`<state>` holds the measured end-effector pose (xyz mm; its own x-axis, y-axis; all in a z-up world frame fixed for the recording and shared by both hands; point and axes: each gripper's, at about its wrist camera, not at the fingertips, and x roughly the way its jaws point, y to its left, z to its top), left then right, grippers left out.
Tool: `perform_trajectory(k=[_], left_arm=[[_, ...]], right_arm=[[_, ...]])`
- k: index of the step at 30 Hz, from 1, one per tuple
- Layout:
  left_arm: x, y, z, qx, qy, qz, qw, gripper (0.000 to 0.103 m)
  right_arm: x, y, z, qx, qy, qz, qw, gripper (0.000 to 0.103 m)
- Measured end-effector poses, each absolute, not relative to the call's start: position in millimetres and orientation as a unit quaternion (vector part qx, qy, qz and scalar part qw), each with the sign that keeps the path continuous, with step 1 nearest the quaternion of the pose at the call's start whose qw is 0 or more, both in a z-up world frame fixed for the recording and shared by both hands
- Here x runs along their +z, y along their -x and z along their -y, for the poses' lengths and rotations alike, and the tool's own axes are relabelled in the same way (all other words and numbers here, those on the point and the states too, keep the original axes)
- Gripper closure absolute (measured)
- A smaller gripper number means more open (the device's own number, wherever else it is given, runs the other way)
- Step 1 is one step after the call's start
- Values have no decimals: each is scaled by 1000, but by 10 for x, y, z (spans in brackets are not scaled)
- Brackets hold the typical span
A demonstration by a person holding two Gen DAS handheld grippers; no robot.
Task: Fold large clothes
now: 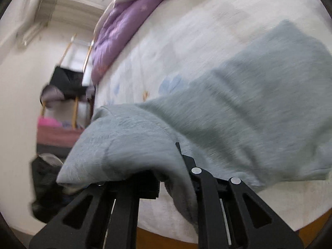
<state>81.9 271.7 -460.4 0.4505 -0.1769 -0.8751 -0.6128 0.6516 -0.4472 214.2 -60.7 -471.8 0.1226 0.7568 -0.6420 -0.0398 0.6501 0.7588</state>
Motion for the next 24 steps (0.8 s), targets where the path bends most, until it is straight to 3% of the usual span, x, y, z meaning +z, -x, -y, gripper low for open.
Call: perform_trajectory(k=[10,14,21,24], left_arm=[[-4842,-2055,-1575,-15,368,-530,764,48],[-5081,-2459,-1100,-40,323,-566,758,31],[-5336,-2848,-563,-45,254,-617,743,30],[-5377,-2848,-524,-44,249,-626,738,26]], right_arm=[[-4785,-2291,1772,194,-452,-559,667,92],[-5085,-2385,2144,134,-473,-579,651,86],[-5331,-2384,2400,97,-472,-631,608,81],[-5338,-2338,2458,89,-480,-650,582,74]])
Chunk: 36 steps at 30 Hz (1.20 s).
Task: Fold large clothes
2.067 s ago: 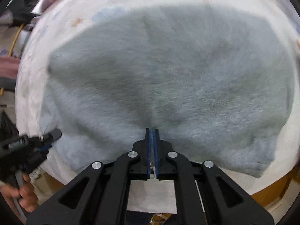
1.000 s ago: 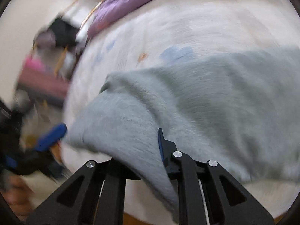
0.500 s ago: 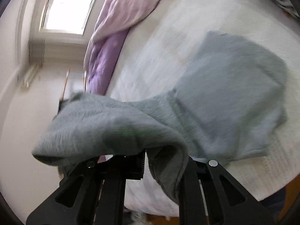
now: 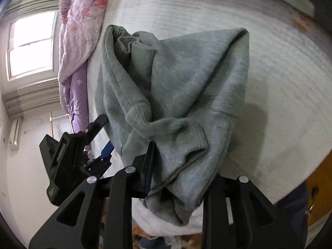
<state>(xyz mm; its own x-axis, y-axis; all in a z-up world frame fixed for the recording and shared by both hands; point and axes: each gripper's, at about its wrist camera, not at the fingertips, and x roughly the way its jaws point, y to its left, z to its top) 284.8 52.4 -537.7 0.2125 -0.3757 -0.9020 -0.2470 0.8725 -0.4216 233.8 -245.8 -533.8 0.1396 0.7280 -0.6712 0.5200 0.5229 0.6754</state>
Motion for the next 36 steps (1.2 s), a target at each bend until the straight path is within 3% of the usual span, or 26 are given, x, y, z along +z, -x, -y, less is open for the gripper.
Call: perform_trajectory(k=[2,4,6,8,10,14,20,27,30,34,36], left_arm=[[-5406,-2851,-541,-34,244,-628,738,25],[-5436,-2845,-589,-31,260,-626,734,25],[-5432,-2850,-617,-22,266,-627,732,25],[-5426,-2854,-596,-17,262,-628,733,25],[-5430,-2851,-575,-14,261,-626,735,25],[-5443,-2851,-560,6,260,-625,736,25],[-5504,-2967,-482,-2,254,-633,732,25],[-5247,-2506,-755,-9,328,-585,741,25],[-5286,-2161,-885,8,367,-585,724,24],[-5498,-1736,-922,29,391,-611,688,24],[-5602,-1639,-863,17,421,-614,668,24]], right_arm=[[-5261,-2324,2632,67,-458,-651,602,44],[-5159,-2359,2759,61,-419,-653,628,44],[-5022,-2424,2809,75,-346,-666,656,48],[-4912,-2529,2728,107,-294,-664,679,72],[-4810,-2625,2589,147,-259,-649,700,86],[-4875,-2963,2174,201,-211,-616,732,87],[-5813,-3282,1830,174,-175,-676,694,92],[-5867,-3381,1840,180,-193,-695,669,91],[-5733,-3498,1969,179,-244,-686,662,86],[-5490,-3277,2311,146,-315,-657,669,46],[-5456,-3067,2483,121,-347,-653,662,44]])
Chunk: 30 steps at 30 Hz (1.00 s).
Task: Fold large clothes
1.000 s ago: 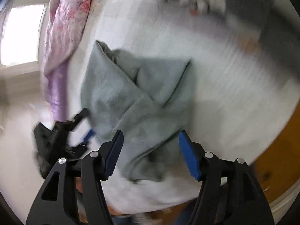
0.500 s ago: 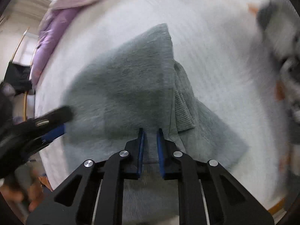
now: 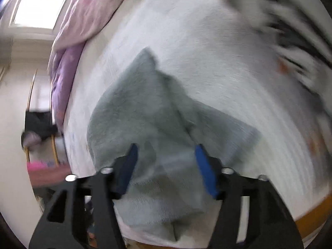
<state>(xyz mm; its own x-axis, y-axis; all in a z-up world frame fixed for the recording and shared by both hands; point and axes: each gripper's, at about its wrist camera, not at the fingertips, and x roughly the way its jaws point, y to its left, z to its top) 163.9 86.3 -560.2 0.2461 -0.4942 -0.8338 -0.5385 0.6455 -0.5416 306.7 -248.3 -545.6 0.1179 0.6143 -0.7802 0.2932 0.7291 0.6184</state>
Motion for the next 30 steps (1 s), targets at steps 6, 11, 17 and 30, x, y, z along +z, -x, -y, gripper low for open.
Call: perform_trajectory(k=[6,11,17,30], left_arm=[[-5796,-1681,-593,2,414,-625,662,16],[-6181,-1798,-513,-10,435,-658,614,12],[-6142,-1807,-624,-33,478,-644,596,50],[-5945,-1918,-738,-72,541,-621,563,60]], right_arm=[[-5792,-2304,2707,63,-513,-641,568,42],[-6018,-1933,2607,20,-609,-607,510,38],[-6165,-1681,2514,-9,-675,-577,460,27],[-6504,-1699,2243,-5,-787,-463,407,11]])
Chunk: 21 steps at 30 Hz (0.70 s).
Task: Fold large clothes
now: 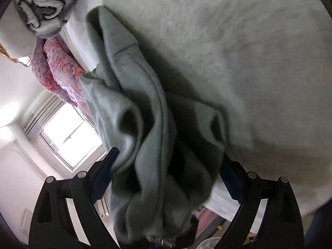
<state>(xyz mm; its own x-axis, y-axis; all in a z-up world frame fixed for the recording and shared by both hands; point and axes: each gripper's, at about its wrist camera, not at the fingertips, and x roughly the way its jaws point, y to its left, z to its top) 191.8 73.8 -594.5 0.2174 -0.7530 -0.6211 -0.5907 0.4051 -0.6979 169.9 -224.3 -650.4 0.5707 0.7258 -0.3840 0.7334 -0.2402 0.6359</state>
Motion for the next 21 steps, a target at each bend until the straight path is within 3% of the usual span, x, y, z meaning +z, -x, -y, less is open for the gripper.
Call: perform_trajectory(k=[4,8,11,12,14,21], left_arm=[[-6003,-1886,-795,-74,574,-610,541,60],[-5990,-1878,-828,-81,562,-614,548,59],[-5993,-1906,-845,-76,553,-627,543,50],[-5966,-1930,-859,-75,541,-631,551,46],[-5862,-1987,-915,-70,510,-631,580,23],[-5866,-2461,-1209,-57,461,-622,630,14]], right_arm=[[-6464,-1765,2204,-8,-773,-470,426,9],[-6306,-1821,2226,24,-768,-450,455,54],[-6178,-1951,2251,33,-733,-471,490,67],[-6115,-1990,2258,36,-714,-482,507,68],[-6030,-2035,2268,37,-689,-495,528,71],[-5865,-2158,2188,44,-627,-524,574,74]])
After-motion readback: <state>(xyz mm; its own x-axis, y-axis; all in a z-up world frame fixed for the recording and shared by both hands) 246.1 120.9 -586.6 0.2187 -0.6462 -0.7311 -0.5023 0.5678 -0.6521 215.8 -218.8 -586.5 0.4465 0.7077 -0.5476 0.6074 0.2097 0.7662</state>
